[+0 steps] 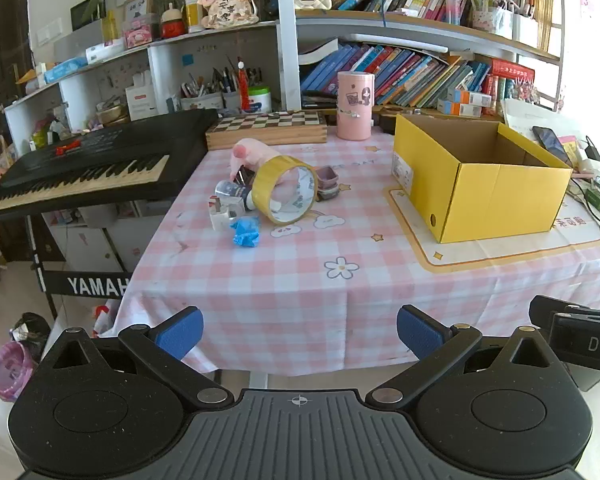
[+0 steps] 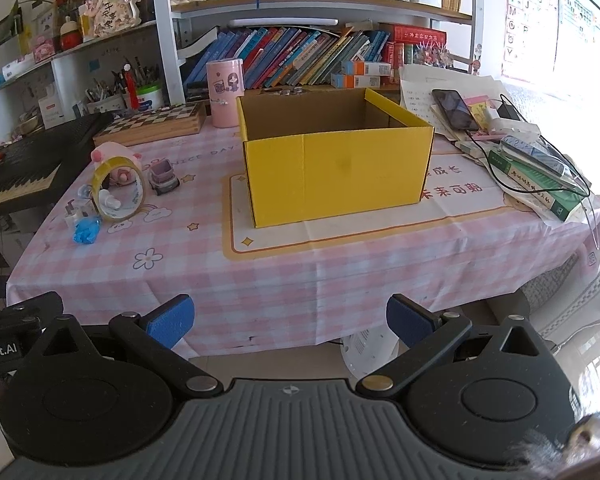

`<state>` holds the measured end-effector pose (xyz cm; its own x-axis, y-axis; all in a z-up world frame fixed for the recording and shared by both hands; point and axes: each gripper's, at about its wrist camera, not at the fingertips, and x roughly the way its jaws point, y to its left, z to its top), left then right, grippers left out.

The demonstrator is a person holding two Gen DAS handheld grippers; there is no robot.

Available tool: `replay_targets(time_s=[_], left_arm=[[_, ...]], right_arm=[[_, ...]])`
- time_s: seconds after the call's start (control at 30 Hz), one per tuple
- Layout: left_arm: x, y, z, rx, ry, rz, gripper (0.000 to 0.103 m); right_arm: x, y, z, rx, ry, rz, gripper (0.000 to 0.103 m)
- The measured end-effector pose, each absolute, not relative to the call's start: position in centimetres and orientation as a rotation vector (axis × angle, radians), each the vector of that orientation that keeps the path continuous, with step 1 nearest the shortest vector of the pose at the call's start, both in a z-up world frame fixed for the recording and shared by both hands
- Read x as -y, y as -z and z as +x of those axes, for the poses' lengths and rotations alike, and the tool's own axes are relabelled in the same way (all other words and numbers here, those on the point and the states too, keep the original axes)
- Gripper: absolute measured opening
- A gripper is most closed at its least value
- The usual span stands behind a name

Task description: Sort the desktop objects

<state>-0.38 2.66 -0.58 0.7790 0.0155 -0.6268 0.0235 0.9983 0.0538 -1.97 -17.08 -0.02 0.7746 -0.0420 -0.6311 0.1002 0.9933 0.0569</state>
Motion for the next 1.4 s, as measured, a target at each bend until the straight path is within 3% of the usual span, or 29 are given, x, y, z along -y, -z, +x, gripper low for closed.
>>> replay_targets(time_s=[1.4], left_arm=[[-2.93,0.50,-0.27,-0.698,-0.004,0.068,0.103]], right_arm=[[16.54,0.16,-1.74,-0.693,0.054,0.095,0.103]])
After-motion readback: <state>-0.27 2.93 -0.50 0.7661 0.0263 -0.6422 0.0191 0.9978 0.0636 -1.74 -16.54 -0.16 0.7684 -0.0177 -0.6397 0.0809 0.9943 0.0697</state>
